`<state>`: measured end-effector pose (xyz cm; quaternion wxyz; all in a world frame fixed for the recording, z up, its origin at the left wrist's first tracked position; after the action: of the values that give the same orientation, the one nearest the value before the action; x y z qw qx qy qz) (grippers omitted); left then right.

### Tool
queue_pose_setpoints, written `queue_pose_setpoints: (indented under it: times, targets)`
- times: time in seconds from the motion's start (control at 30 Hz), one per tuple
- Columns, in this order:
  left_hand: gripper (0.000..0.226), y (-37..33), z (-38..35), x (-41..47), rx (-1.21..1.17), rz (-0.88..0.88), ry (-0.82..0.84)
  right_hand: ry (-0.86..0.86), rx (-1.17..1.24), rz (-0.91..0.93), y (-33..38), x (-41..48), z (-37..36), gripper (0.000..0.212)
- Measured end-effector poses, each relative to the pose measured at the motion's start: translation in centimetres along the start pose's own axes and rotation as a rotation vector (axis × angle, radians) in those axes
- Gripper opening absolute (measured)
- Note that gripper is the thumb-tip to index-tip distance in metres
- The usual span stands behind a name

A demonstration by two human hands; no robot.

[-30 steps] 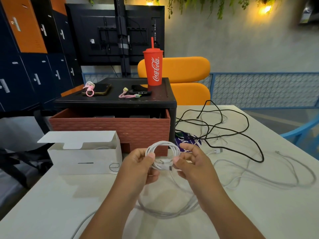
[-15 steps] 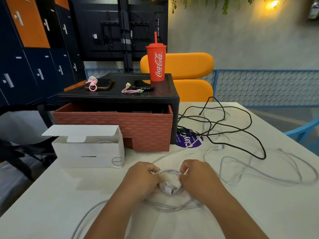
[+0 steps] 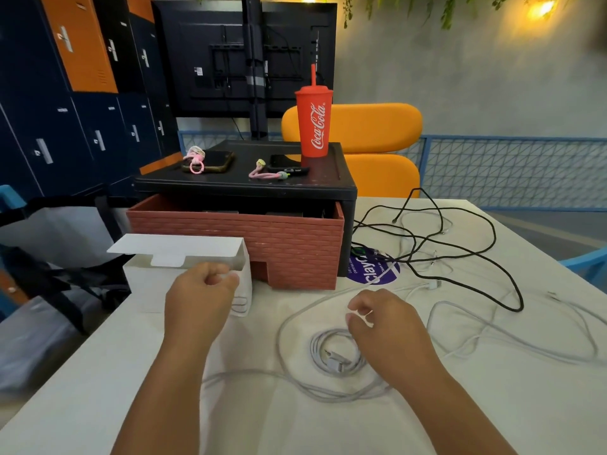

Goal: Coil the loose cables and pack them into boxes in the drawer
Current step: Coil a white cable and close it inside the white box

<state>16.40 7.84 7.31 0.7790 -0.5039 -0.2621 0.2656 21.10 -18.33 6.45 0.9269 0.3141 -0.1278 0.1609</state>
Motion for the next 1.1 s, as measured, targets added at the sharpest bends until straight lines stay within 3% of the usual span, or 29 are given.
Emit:
queue_pose_setpoints:
  times: [0.3,0.43,0.63,0.77,0.9,1.0,1.1]
  targets:
    - [0.012,3.3,3.2,2.1,-0.061,0.132,0.024,0.015,0.235,0.112,4.2,-0.4,-1.9,0.026]
    - [0.027,4.8,6.0,4.1,-0.037,0.144,-0.078,0.119,0.264,0.160,7.9,0.4,-4.6,0.038]
    - [0.059,6.7,7.8,5.0,-0.079,0.144,-0.242,0.253,0.409,0.001,10.7,2.4,-9.1,0.050]
    - [0.078,7.8,6.1,5.7,-0.224,0.175,-0.099,0.290,0.460,-0.107,10.6,3.2,-11.4,0.047]
    - [0.065,7.2,4.9,5.3,-0.294,0.121,0.030,0.295,0.509,-0.151,10.7,3.4,-12.8,0.054]
    - [0.060,6.7,4.8,5.0,-0.308,0.098,0.040,0.315,0.510,-0.150,11.1,3.1,-13.2,0.072]
    - [0.059,6.2,5.4,4.7,-0.314,0.069,0.017,0.295,0.520,-0.118,11.4,2.9,-12.4,0.076]
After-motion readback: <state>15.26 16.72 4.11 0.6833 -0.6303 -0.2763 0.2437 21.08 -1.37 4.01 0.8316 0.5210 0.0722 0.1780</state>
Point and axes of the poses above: each hand's wrist, its own x-axis towards the middle knuckle, its own z-axis out of the back of the hand, y = z × x, the point moved 10 cm from there along x, towards the middle knuckle, and after that the axes turned 3 degrees about z, right-handed, at the moved point
